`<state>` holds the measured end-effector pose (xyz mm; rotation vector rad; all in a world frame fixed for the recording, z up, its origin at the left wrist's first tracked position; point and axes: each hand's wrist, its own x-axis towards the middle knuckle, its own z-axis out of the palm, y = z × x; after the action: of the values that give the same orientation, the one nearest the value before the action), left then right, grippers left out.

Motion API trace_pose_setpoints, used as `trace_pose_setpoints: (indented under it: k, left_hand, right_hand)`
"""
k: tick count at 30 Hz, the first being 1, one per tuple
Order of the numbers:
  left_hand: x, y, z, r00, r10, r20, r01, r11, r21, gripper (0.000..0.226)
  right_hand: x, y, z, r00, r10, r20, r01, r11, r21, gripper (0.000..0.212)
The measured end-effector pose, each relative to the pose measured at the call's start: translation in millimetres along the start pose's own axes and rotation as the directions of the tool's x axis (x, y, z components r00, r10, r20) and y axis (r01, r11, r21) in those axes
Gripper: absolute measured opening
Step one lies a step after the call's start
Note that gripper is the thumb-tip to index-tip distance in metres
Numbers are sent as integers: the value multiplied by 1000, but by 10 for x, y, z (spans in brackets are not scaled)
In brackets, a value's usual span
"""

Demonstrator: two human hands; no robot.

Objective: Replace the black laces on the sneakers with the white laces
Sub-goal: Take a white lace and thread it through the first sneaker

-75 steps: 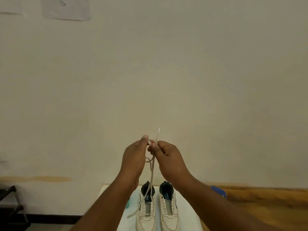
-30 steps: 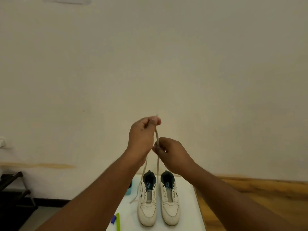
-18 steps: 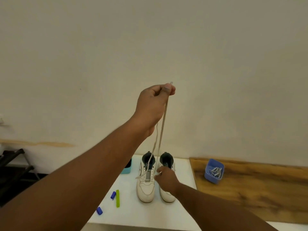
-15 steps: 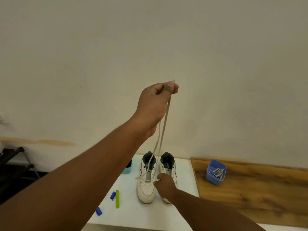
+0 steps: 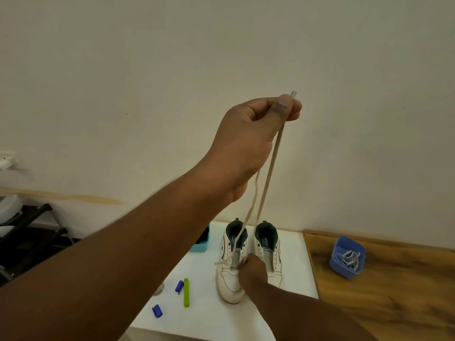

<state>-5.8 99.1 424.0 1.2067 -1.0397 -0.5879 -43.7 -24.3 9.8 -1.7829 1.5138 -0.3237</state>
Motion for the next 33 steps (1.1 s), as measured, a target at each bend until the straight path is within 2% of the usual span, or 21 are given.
trace_pose_setpoints:
  k: [5, 10, 14, 22, 28, 33]
  left_hand:
    - [136, -136, -141, 998, -27, -54, 27, 1000, -7, 23]
    - [153, -82, -130, 998, -18, -59, 14, 998, -61, 24]
    - [110, -21, -110, 998, -17, -67, 11, 996, -83, 24]
    - [85, 23, -90, 997, -13, -77, 6, 996, -92, 23]
    - [108, 9, -62, 997, -1, -79, -8, 994, -107, 23]
    - [125, 10, -55, 995, 10, -97, -25, 988, -151, 25]
  right_hand:
    - [142, 44, 172, 1000, -25, 2, 25, 999, -36, 20]
    - [210, 38, 177, 999, 46, 30, -47, 999, 28, 13]
    - [140, 17, 169, 998, -23, 52, 25, 998, -50, 9]
    - [138, 37, 218, 998, -24, 53, 20, 998, 65, 8]
    - [189, -22, 195, 1000, -19, 22, 20, 999, -38, 23]
    - [220, -59, 142, 998, -18, 62, 26, 992, -123, 9]
